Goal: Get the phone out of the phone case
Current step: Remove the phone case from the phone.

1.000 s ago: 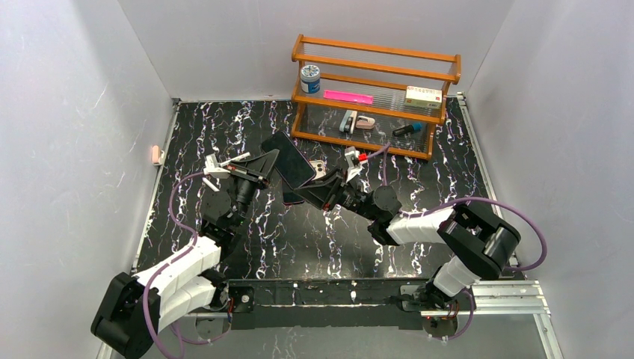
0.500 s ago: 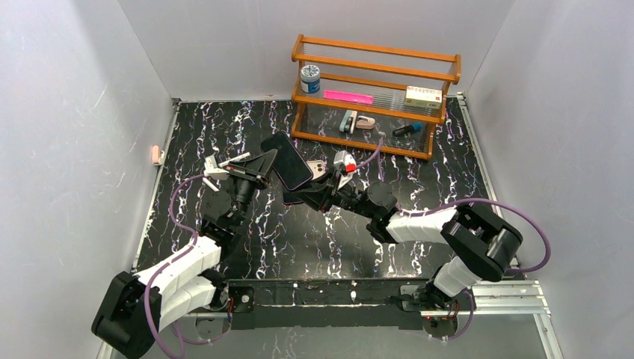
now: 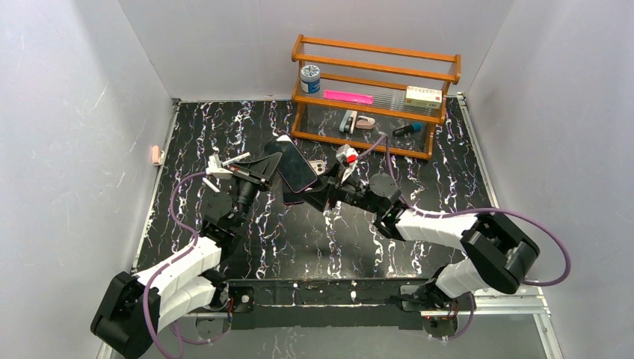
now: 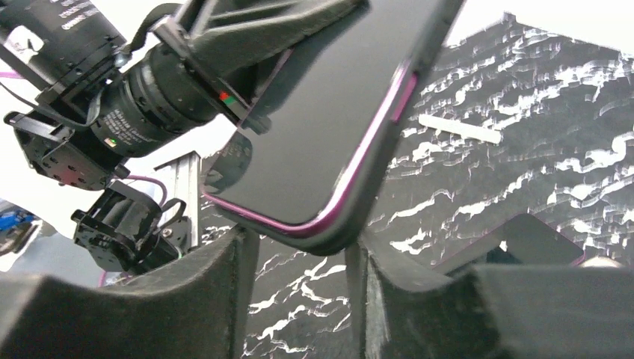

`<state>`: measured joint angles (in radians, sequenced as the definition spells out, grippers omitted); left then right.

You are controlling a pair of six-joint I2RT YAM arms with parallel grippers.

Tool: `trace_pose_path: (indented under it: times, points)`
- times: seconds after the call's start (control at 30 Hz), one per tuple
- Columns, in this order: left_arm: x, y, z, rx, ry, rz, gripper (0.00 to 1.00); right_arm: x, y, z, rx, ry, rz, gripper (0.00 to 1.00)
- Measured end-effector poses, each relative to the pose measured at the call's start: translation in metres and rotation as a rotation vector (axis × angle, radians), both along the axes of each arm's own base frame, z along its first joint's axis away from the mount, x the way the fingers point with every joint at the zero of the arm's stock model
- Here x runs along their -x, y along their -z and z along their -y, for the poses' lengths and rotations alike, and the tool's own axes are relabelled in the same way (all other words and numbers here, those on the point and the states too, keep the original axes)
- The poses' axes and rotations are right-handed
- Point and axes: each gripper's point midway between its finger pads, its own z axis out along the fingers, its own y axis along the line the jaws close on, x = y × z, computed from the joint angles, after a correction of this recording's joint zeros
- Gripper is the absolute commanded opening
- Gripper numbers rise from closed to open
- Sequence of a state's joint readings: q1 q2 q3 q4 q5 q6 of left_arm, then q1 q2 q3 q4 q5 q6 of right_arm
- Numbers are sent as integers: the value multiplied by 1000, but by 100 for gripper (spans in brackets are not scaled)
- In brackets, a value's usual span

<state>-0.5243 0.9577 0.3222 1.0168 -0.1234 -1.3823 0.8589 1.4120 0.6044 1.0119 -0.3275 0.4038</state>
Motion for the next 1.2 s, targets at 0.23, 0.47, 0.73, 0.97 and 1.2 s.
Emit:
trace_pose_path:
  times: [0.23,0.47,0.73,0.97,1.2]
  points:
    - [1,10,0,-81,-11,22,0,12,-13,21,1,5,-136,67]
    - [2,13,2,-107,0,30,0,16,-20,41,-4,32,-265,56]
    - [3,15,3,-114,11,27,0,-5,-15,60,0,85,-320,43]
    - [5,15,6,-101,38,22,0,3,-6,55,19,21,-349,38]
    - [7,15,8,-90,58,17,0,7,-4,52,21,-17,-360,33]
